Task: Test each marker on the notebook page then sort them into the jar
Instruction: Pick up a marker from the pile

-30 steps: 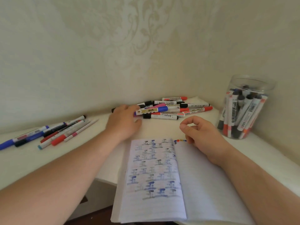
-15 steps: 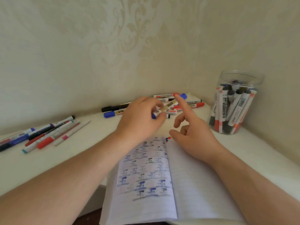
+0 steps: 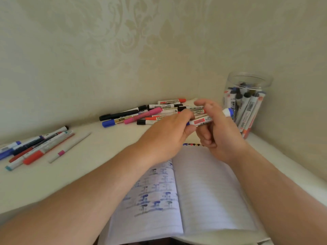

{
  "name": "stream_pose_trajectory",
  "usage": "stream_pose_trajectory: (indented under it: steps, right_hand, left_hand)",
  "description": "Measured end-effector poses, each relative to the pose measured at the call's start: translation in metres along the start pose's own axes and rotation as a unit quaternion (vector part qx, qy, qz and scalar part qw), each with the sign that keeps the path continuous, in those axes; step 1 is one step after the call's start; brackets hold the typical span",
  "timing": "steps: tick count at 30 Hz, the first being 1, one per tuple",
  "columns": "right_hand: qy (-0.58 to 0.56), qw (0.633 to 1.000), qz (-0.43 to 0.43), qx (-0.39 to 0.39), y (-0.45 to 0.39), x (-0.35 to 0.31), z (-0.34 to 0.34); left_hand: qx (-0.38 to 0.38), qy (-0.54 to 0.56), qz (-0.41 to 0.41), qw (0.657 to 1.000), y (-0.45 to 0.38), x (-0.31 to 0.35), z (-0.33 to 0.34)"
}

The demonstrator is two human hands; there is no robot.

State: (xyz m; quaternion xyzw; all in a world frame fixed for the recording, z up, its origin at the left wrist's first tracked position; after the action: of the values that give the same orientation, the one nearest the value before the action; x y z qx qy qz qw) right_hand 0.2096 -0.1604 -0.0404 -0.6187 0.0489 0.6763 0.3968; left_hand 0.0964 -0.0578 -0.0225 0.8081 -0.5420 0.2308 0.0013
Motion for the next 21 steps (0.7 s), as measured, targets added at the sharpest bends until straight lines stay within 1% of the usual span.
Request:
stream_pose_trajectory:
  steps: [2,3,5,7,10,14,21]
  right_hand:
    - [0.038,0.999,-0.017,-0.008,-0.001,-0.004,-0.003]
    - [0.046,0.999,-0.026,-0.012,-0.001,-0.007,-0.003]
    - [0.033,0.998,-0.038,-0.036,-0.001,-0.012,-0.002]
    - [0.019,0.998,-0.037,-0.042,0.000,-0.014,-0.001]
    - [0.017,1.000,-0.013,-0.018,0.000,-0.012,-0.004]
    - [0.004,1.000,-0.003,0.000,0.000,-0.016,-0.006]
    - [0.024,1.000,0.018,0.008,0.003,-0.017,-0.002]
  left_hand:
    - [-0.020,0.035,-0.002,0.999,-0.002,0.005,0.003]
    - [-0.023,0.046,0.010,0.999,-0.002,0.008,0.003]
    - [-0.014,0.056,0.045,0.997,-0.003,0.011,0.001]
    - [-0.005,0.071,0.061,0.996,-0.002,0.011,0.001]
    - [-0.028,0.140,0.043,0.989,-0.006,0.009,0.007]
    - [-0.059,0.198,0.024,0.978,-0.009,0.014,0.014]
    - [-0.078,0.226,0.011,0.971,-0.006,0.013,0.010]
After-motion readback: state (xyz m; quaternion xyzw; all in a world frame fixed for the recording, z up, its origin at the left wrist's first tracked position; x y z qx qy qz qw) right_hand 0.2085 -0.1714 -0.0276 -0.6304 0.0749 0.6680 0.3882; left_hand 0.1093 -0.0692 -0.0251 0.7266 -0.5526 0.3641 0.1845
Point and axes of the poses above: each hand's wrist, its own y-axis away from the middle knuckle, its own z-axis out of the palm, x = y × z, the point moved 4 cm from there along -y, towards the middle knuckle, and after that the axes turned 14 degrees about -z, right-handed, at the moved point
